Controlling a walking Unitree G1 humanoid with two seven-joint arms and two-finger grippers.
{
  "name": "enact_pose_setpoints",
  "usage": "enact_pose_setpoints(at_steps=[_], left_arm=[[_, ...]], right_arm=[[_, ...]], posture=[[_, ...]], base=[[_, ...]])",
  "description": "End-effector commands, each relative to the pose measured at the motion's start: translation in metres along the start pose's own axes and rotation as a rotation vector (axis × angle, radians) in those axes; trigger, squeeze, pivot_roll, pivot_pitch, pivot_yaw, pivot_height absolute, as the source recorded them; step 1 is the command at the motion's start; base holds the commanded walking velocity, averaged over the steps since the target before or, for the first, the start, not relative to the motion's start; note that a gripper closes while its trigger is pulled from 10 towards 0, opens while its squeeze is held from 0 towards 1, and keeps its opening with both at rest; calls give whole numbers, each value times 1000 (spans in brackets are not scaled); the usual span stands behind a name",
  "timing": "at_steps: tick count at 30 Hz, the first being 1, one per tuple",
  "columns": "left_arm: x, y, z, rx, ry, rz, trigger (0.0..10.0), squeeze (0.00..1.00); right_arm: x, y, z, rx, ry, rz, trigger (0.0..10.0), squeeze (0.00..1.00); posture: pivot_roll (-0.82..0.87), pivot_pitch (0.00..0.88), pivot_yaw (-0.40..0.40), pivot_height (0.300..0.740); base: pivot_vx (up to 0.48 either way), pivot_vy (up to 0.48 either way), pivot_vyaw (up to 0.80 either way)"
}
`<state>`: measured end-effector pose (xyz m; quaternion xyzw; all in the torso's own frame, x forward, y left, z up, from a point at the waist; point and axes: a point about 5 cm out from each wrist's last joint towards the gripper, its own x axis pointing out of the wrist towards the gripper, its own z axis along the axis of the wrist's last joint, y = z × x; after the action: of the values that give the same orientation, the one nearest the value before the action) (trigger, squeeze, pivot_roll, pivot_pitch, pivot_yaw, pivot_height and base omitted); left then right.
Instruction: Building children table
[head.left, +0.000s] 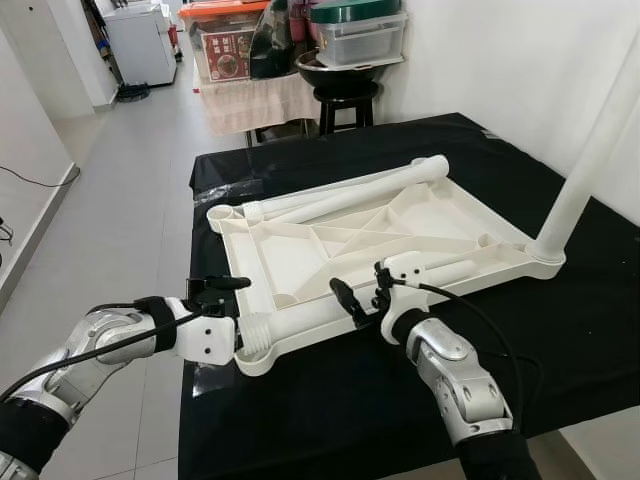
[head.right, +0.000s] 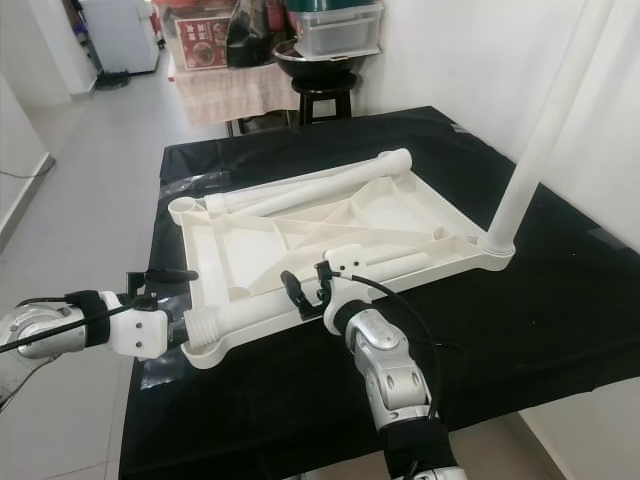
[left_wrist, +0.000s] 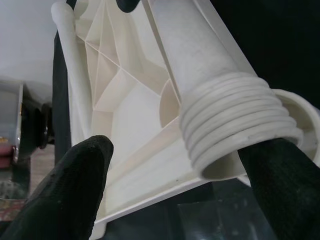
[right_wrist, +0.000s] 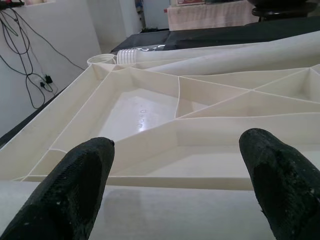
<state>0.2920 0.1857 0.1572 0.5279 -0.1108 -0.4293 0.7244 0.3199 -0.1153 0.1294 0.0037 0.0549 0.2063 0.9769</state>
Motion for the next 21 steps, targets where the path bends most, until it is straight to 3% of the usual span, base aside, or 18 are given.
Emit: enact_pose_setpoints(at_steps=[1, 4, 7, 9, 14, 21], left_arm=[[1, -4, -6, -49, 3, 17, 10000, 0], [2, -7, -9, -80, 4, 26, 10000, 0], [7, -9, -13, -214, -17, 73, 10000, 0], [7, -9, -13, -214, -17, 73, 10000, 0], [24, -10, -8, -381, -98, 49, 10000, 0], [29, -13, -6, -435, -128, -23, 10000, 0]], right_arm=[[-1, 4, -1, 14, 4, 9, 10000, 0], [-1, 4, -1, 14, 4, 8, 10000, 0], [-1, 4, -1, 9, 4, 7, 10000, 0], [-1, 4, -1, 9, 4, 7, 10000, 0], [-2, 4, -1, -6, 7, 7, 10000, 0], [-3, 5, -2, -8, 8, 4, 10000, 0]], posture=[[-47, 0, 63, 740], [-47, 0, 63, 740], [-48, 0, 62, 740], [-48, 0, 62, 740], [-59, 0, 58, 740], [-72, 0, 68, 740]], base=[[0, 0, 0], [0, 0, 0], [0, 0, 0], [0, 0, 0], [0, 0, 0], [0, 0, 0]])
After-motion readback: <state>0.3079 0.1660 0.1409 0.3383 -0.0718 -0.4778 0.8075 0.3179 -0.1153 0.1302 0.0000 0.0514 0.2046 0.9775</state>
